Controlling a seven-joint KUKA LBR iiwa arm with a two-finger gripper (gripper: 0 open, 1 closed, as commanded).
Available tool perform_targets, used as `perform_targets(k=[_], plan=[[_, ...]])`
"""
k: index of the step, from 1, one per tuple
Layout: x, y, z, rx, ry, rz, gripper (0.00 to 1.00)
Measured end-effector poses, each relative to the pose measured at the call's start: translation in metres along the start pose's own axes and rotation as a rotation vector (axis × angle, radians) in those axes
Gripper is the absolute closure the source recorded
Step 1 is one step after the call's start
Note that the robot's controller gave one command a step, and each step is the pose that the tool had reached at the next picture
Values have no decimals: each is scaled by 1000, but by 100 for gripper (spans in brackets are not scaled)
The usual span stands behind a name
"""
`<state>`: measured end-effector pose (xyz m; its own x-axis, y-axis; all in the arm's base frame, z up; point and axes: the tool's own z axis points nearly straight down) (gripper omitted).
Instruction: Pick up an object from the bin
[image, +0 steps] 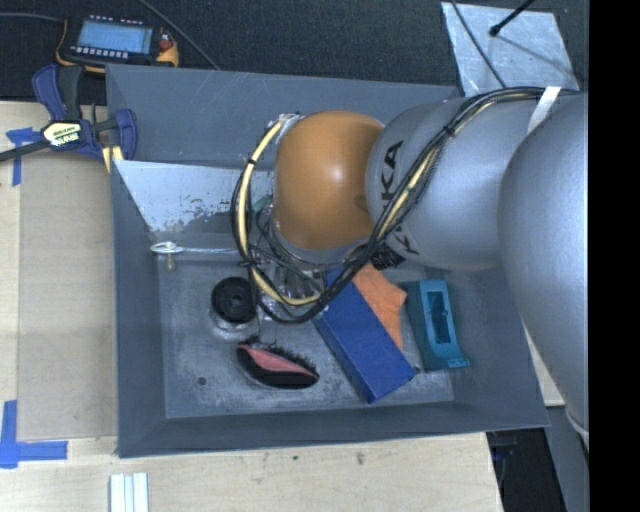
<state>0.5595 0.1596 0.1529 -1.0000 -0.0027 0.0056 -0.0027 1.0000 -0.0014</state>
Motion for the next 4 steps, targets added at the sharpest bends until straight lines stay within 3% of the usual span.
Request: perform_targets(k=[1,2,3,4], plan=[[-2,0,-5,-2,-8,2,0],[-34,-5,11,-3,-12,-15,0],[-48,-9,36,-2,-10,-29,0],[-48,-2,67,-1,-7,-167,0]])
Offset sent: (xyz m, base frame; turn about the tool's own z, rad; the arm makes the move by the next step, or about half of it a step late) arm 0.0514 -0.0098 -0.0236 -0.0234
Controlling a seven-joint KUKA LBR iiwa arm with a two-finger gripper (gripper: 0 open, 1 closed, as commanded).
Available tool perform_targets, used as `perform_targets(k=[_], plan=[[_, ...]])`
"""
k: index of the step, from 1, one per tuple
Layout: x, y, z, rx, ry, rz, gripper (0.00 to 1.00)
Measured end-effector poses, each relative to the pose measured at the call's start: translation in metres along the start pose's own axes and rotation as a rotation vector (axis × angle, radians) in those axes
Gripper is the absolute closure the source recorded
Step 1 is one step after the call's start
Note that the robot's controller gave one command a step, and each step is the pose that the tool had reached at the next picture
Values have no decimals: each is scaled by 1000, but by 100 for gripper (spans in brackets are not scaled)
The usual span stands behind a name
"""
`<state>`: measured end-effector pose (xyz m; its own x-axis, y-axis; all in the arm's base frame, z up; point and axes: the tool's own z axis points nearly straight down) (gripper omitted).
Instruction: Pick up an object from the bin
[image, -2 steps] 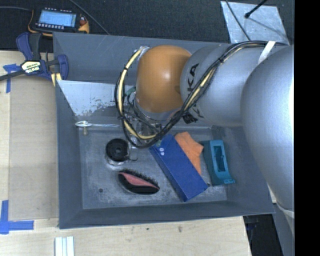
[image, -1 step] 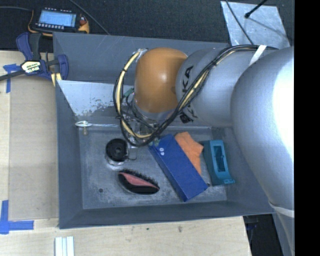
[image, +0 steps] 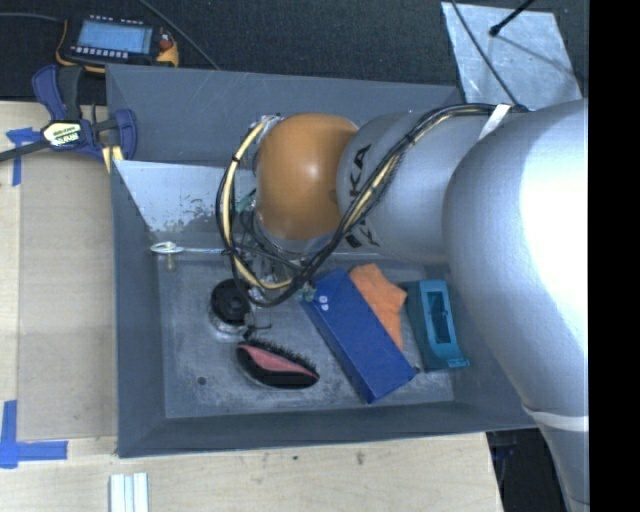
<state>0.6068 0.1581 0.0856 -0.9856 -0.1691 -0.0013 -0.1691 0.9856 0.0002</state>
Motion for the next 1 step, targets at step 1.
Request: perform_targets(k=[1], plan=[[4,-13,9,-2,-2,-35,0]])
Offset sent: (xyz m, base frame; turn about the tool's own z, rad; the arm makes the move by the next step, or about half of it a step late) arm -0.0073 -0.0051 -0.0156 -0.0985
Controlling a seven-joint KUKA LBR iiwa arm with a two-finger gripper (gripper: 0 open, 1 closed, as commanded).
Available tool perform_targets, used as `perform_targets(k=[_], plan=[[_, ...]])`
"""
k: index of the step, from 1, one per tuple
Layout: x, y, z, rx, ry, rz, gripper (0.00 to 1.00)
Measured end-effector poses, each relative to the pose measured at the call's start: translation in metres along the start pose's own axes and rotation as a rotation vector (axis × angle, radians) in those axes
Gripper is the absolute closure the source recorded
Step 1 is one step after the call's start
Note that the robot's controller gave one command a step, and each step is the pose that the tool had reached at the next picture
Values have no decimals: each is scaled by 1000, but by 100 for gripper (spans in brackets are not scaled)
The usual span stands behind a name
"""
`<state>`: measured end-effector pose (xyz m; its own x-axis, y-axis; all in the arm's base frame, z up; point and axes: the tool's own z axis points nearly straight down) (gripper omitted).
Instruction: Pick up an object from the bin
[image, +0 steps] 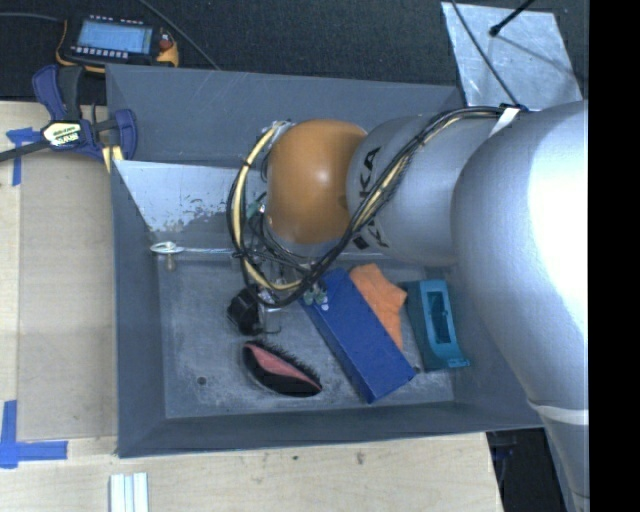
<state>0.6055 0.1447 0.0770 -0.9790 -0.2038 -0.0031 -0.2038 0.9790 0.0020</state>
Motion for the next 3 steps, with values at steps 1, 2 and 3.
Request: perform_targets(k=[1,2,3], plan=[[3,-6,4,3,1,-16,0],[31,-33,3,1,-6,-61,100],[31,-33,3,1,-7,-61,100]])
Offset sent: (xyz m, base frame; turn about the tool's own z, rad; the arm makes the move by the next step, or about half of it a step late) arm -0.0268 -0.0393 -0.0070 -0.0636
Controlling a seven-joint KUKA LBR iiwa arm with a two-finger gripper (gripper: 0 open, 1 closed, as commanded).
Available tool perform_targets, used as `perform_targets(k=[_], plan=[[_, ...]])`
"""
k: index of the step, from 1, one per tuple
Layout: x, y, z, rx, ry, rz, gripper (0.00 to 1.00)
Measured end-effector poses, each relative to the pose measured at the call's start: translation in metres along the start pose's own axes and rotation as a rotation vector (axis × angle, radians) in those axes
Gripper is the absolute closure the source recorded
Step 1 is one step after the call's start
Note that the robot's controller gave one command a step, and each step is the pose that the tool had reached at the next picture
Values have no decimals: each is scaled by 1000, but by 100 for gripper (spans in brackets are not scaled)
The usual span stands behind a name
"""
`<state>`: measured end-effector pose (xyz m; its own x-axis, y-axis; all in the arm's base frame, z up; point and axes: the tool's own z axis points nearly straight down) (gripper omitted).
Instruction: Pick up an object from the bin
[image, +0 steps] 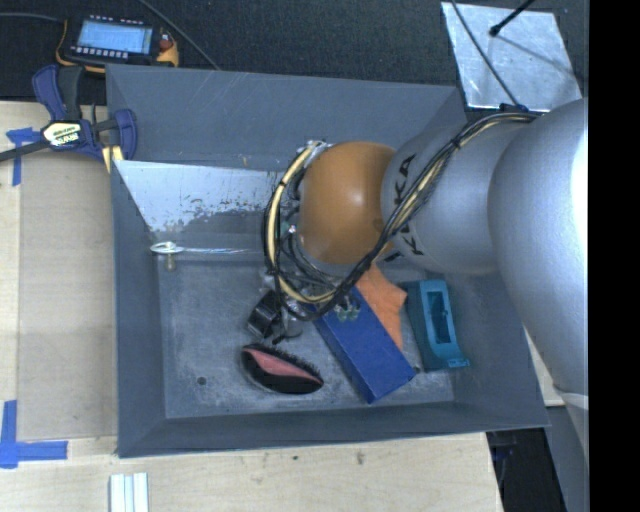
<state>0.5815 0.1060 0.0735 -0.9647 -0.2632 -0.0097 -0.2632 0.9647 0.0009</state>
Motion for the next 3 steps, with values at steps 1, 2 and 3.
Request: perform_targets(k=[1,2,3], plan=[[3,7,-21,1,7,-10,100],[11,-27,-7,0,5,-34,100],[2,-20,-6,8,0,-26,100]])
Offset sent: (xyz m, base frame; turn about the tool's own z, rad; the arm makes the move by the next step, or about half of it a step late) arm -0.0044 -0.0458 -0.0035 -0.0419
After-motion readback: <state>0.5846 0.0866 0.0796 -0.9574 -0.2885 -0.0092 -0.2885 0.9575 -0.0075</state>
